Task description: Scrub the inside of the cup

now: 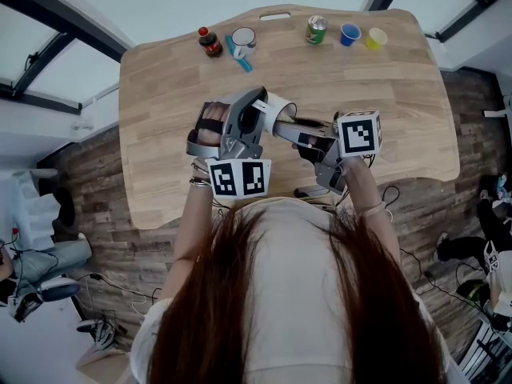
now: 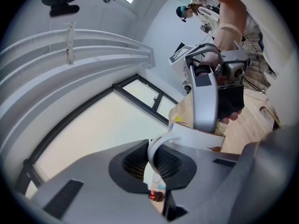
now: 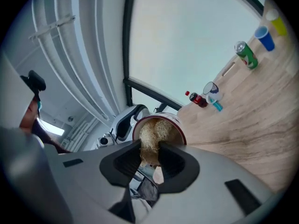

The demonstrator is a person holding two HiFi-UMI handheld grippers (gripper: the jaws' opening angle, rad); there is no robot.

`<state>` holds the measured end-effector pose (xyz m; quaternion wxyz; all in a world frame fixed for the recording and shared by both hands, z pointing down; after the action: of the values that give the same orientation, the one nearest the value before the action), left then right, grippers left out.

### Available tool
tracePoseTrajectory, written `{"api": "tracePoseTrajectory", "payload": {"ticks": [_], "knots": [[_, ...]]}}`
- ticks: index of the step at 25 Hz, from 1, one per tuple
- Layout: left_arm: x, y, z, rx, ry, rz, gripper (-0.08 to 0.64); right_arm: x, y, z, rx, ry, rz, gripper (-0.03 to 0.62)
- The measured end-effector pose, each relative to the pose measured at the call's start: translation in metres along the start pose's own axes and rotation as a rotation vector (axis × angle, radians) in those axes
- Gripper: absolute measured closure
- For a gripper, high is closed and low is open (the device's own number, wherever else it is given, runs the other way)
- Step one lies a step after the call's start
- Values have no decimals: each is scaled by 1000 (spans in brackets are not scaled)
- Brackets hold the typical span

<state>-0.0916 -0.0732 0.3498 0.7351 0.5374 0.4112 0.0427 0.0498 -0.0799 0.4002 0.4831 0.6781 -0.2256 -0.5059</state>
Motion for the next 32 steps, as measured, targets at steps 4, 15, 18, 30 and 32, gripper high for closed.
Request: {"api": "tracePoseTrajectory", "payload": {"ticks": [4,15,18,30,32], "knots": [[1,-1,0,-13,3,-10,537,1,-6,-1,-40,-56,-136,477],[0,-1,-1,-57,-8,-16,537,2,-26,6,-110,-222,-527,479],[-1,-2,-2,-70,-8,-20,537,1,-30,9,-114,-265,-617,479],[-2,1,-2,-146,3,-14,537,-6,-46,14,-87,-474,-974,479],[-2,3,-2,-155,4,-12,537,-8,-48,14,-76,-503,-1024,479]]}}
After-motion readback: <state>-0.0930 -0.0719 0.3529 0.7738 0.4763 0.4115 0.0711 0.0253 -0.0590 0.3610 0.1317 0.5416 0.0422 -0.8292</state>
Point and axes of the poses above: the fingertips, and each gripper's own axes: z forward along the fingers, y to its right, x out of its top, the point moved 9 cm from there along -z, backward along the fingers, and after that the axes turned 12 degrees about y, right-handed, at the moved point
